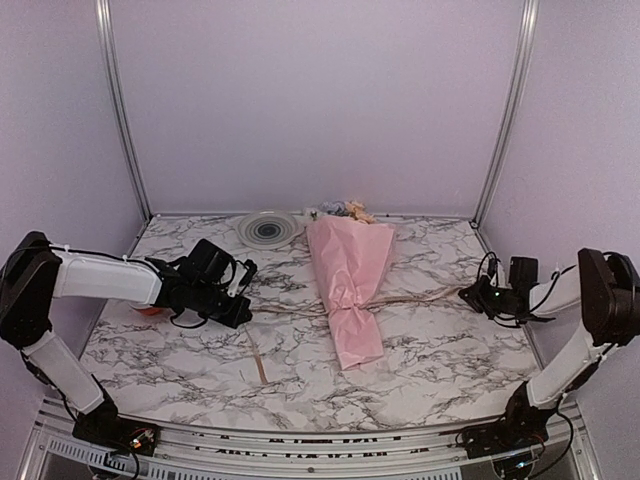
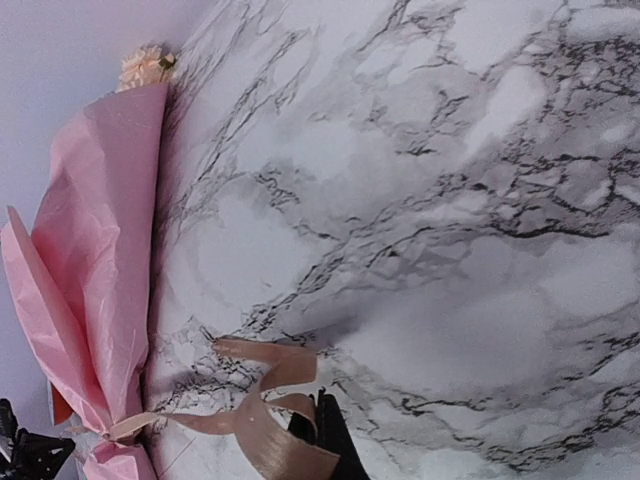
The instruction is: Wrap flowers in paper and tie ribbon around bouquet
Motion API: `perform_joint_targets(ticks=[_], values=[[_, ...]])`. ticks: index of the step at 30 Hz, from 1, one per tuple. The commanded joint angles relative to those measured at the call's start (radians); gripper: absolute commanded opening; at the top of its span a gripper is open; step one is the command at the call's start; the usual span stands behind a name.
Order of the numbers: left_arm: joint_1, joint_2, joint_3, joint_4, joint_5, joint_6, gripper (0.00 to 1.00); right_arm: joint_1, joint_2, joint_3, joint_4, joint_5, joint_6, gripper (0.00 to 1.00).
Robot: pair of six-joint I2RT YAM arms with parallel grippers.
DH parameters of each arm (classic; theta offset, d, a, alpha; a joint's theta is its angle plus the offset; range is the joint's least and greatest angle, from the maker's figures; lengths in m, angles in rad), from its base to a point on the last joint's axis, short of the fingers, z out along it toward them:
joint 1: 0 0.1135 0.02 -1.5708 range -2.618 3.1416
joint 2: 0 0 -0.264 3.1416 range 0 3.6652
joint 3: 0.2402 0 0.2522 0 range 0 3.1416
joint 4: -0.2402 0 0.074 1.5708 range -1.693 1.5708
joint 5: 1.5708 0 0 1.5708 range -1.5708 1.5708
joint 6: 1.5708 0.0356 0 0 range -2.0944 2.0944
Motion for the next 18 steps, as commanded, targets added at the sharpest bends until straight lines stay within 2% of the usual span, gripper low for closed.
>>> perform_joint_targets(ticks=[1,3,4,6,8,14,16,18], values=[[-0.014,-0.041,0.113,0.041,0.033,0.055,0.0,0.063,-0.1,0.015,-0.18,0.088,-0.002,0.0],[-0.051,-0.045,0.148,0.046,0.032,0.075,0.0,0.08,-0.138,0.026,-0.268,0.11,-0.023,0.0],[-0.059,-0.044,0.165,0.047,0.03,0.083,0.0,0.084,-0.151,0.043,-0.336,0.112,-0.04,0.07],[-0.077,-0.043,0.194,0.052,0.026,0.104,0.0,0.087,-0.179,0.069,-0.451,0.102,-0.063,0.33],[-0.09,-0.045,0.214,0.056,0.027,0.121,0.0,0.087,-0.226,0.083,-0.534,0.096,-0.07,0.48],[-0.099,-0.069,0.251,0.057,0.018,0.148,0.0,0.104,-0.364,0.272,-0.789,0.19,-0.19,0.52],[-0.104,-0.077,0.259,0.058,0.009,0.157,0.0,0.182,-0.348,0.341,-0.828,0.244,-0.234,0.51],[-0.115,-0.084,0.263,0.06,0.0,0.161,0.0,0.304,-0.3,0.38,-0.791,0.235,-0.295,0.49]])
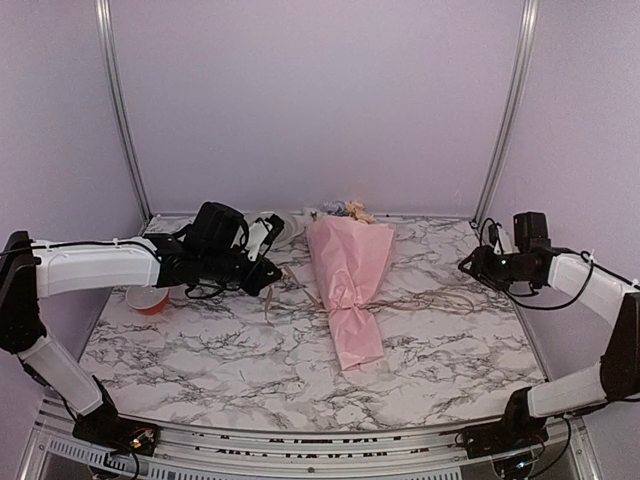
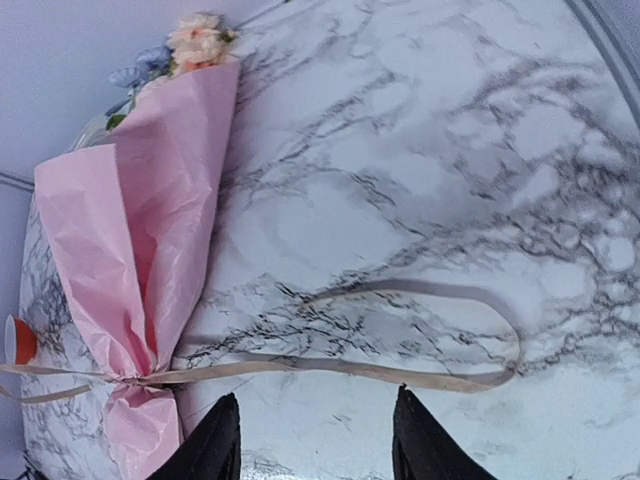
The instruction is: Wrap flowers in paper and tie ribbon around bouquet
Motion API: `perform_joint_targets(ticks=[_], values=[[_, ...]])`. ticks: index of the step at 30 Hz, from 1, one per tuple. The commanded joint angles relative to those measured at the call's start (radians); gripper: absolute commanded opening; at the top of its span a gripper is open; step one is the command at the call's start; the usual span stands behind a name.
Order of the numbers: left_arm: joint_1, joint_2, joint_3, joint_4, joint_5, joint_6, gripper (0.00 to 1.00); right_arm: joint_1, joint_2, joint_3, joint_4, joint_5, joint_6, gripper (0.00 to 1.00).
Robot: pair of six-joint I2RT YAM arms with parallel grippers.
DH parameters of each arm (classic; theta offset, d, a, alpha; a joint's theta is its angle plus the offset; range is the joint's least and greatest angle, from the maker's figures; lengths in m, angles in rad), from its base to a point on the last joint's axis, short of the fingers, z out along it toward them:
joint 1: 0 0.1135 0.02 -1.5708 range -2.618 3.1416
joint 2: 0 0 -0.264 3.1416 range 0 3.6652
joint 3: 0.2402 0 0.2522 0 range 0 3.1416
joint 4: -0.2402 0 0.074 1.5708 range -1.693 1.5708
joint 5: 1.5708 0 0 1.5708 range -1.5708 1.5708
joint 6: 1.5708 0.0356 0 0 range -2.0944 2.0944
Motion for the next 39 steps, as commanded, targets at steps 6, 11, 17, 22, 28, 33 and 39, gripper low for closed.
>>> perform_joint_targets(ticks=[6,11,17,22,28,33,39], values=[[-0.068,-0.069,0.035,0.023,-0.04,0.038,0.0,0.479,0.272,0.238,0.075,-0.003,-0.314,0.5],[-0.115,-0.083,0.043,0.021,-0.082,0.05,0.0,0.639,0.372,0.312,0.174,-0.056,-0.375,0.47],[-0.147,-0.069,0.065,0.021,-0.096,0.041,0.0,0.751,0.48,0.275,0.419,-0.06,-0.241,0.33],[-0.169,-0.072,0.078,0.021,-0.096,0.032,0.0,0.754,0.533,0.13,0.537,0.003,-0.138,0.29],[-0.174,-0.111,0.044,0.033,-0.107,0.009,0.0,0.754,0.565,0.071,0.515,0.075,-0.139,0.26],[-0.173,-0.146,0.018,0.039,-0.18,0.015,0.0,0.754,0.545,0.033,0.529,0.056,-0.128,0.25],[-0.173,-0.096,-0.007,0.038,-0.184,0.013,0.0,0.747,0.372,0.061,0.503,-0.172,-0.2,0.26]])
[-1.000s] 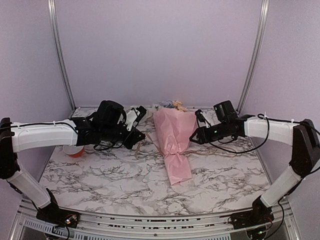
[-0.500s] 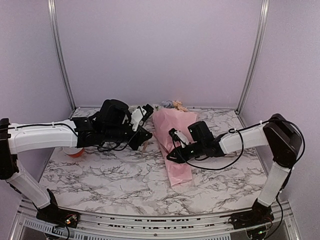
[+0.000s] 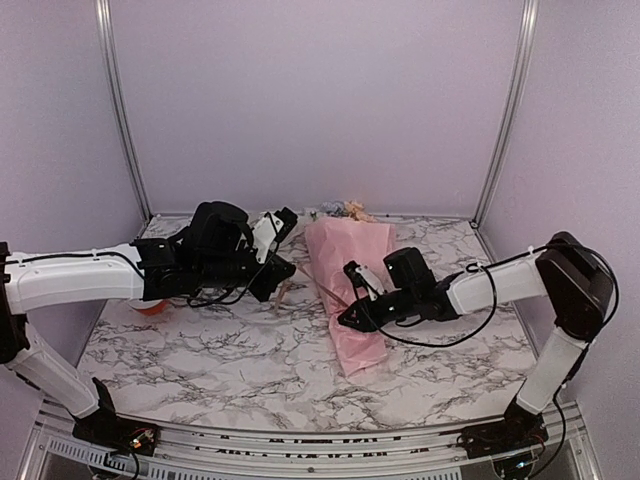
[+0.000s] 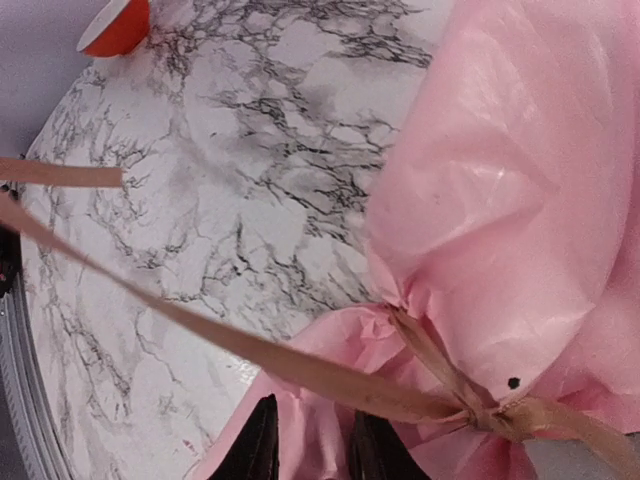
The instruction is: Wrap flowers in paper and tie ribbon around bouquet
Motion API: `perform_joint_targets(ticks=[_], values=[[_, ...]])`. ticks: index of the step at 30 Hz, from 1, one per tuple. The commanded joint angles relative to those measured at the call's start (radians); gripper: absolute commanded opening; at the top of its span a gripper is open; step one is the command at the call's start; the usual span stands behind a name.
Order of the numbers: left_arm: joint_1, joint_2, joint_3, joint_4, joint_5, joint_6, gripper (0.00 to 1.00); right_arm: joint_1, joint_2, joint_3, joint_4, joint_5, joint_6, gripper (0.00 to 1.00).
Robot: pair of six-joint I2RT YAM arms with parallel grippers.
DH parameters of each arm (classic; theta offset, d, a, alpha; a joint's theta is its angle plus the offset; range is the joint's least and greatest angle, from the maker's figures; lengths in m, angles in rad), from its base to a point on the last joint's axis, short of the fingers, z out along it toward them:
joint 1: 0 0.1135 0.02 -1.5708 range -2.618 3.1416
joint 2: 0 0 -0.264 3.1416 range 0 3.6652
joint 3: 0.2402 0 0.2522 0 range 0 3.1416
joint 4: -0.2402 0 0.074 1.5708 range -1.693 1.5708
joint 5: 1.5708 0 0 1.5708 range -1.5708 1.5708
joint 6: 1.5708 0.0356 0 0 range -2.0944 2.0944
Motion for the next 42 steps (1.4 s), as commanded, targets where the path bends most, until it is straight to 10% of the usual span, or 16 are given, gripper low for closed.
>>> perform_joint_targets(ticks=[1,5,15,34,37,42], values=[[-0.002,0.034,-0.018,0.02,-0.02,-0.004,0.0,-0.018,-0.191,0.028,-0.055,-0.189,-0.056,0.26],[0.0,0.061,-0.016,0.012,-0.033,-0.003,0.0,-0.114,-0.289,0.03,-0.15,-0.282,-0.075,0.31],[0.016,0.064,-0.038,0.014,-0.029,-0.003,0.0,-0.264,-0.156,0.157,-0.487,0.189,-0.246,0.46],[0.057,0.092,-0.011,0.008,0.037,0.009,0.0,-0.187,0.067,0.131,-0.302,0.21,-0.361,0.58],[0.057,0.083,-0.013,0.01,0.035,0.01,0.0,-0.187,0.08,0.135,-0.279,0.215,-0.341,0.47],[0.069,0.066,-0.036,0.017,0.029,0.004,0.0,-0.195,0.016,0.071,-0.22,0.244,-0.309,0.0]])
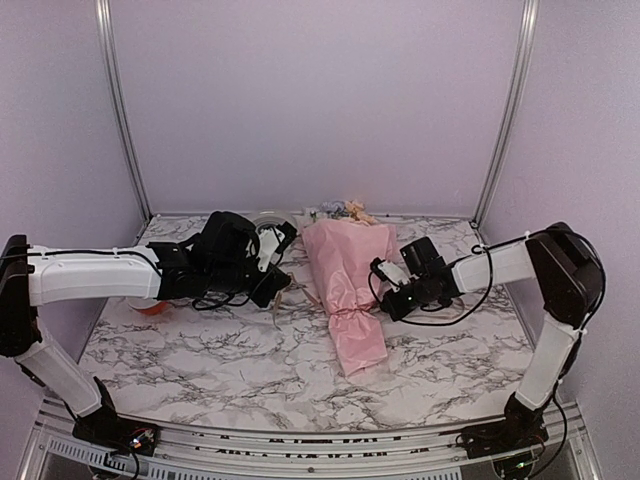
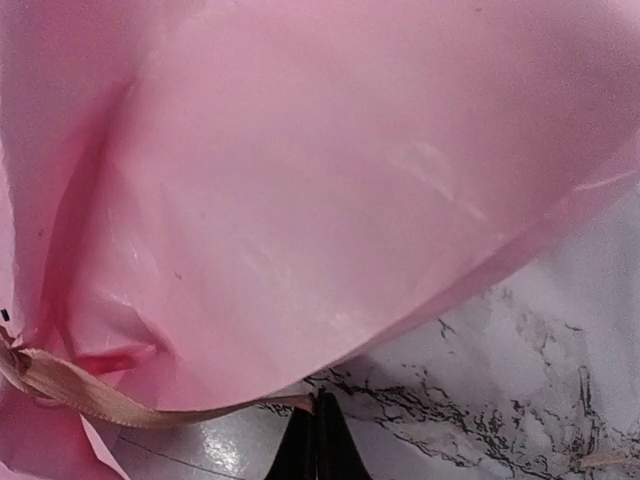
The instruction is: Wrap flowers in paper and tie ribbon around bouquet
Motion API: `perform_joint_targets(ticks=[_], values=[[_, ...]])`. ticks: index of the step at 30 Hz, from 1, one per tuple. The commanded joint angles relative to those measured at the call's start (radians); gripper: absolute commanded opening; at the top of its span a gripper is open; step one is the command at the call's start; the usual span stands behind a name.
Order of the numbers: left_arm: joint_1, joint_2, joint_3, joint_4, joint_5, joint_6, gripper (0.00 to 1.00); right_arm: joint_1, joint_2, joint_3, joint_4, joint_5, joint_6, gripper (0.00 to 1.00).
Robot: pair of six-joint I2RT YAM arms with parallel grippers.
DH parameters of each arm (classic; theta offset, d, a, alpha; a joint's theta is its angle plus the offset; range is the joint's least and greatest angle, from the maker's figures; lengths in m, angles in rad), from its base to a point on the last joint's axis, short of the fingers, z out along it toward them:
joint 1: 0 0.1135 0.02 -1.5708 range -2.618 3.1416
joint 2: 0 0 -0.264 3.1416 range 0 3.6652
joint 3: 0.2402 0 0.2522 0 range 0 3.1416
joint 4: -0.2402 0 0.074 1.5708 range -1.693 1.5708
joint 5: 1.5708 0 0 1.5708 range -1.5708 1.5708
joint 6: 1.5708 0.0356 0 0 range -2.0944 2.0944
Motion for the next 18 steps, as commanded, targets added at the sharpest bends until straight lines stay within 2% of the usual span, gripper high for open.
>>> perform_joint_targets(ticks=[1,12,18], values=[[0.017,-0.024,-0.016,0.023,0.005,-0.007,0.0,-0.01,-0.06,-0.049,0.054,0.028,0.044,0.0],[0.078,-0.078,-0.154,0.066,-0.006,-0.111,0.0,-0.14,-0.186,-0.181,0.068,0.053,0.232,0.0],[0.111,-0.134,-0.252,0.048,-0.06,-0.166,0.0,-0.238,-0.229,-0.237,0.093,0.046,0.3,0.0]])
